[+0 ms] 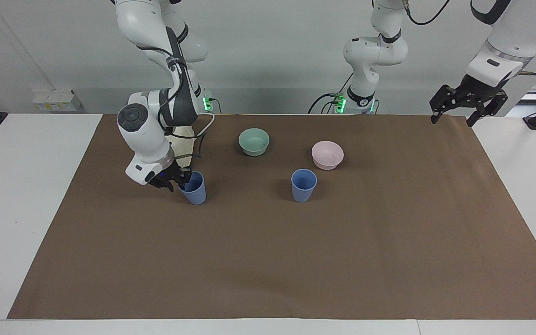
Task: Stack blue cups with both arms
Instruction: 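Withdraw the left gripper while the right gripper reaches the other cup, then grasp the second blue cup with the right gripper and lift it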
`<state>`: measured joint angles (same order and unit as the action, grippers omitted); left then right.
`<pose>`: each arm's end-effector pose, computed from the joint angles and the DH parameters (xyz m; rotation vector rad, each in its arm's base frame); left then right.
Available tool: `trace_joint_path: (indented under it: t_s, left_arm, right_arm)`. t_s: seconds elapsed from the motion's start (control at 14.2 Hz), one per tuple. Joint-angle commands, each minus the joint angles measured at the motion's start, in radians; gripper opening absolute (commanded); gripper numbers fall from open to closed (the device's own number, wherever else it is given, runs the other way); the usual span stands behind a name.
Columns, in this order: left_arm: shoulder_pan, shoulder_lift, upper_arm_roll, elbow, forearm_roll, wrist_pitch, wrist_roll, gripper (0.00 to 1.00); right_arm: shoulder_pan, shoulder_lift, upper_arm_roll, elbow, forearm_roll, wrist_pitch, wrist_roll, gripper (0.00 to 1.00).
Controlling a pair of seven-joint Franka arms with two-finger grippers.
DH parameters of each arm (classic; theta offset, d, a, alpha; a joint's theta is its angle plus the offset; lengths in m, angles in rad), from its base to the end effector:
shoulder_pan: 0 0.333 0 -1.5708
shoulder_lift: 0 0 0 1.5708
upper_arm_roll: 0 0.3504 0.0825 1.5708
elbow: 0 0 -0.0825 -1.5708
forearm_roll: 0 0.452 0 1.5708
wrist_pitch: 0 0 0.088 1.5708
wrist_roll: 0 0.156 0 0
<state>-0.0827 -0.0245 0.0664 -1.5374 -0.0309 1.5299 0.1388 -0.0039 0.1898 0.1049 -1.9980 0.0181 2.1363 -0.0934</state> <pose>0.6109 -0.0144 0.6394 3.1005 -0.2433 0.0294 0.6400 0.0657 0.3077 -3.0930 -0.2837 0.0787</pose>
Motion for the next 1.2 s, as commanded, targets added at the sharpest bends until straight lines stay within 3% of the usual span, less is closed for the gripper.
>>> trace_joint_path:
  t_s: [0.0,0.28,0.49,0.7,1.13]
  left_arm:
    - [0.015,-0.009,-0.011,0.000,0.012,-0.019,-0.007,1.00]
    - [0.015,-0.008,-0.011,0.000,0.012,-0.017,-0.002,1.00]
    - [0.015,-0.008,-0.011,0.002,0.012,-0.016,-0.001,1.00]
    - [0.015,-0.008,-0.011,0.000,0.012,-0.016,-0.002,1.00]
    - [0.015,-0.008,-0.011,0.002,0.012,-0.016,-0.001,1.00]
  right_arm:
    - [-0.002,-0.013,0.003,0.001,-0.004,0.002,-0.023,0.00]
    - [0.019,-0.015,0.019,0.171,0.010,-0.171,-0.005,0.00]
    - [0.021,-0.013,0.035,0.269,0.054,-0.234,0.058,0.00]
    - [0.088,0.057,0.035,0.408,0.046,-0.329,0.130,0.00]
    - [0.271,0.108,0.035,0.534,0.048,-0.309,0.504,0.00]
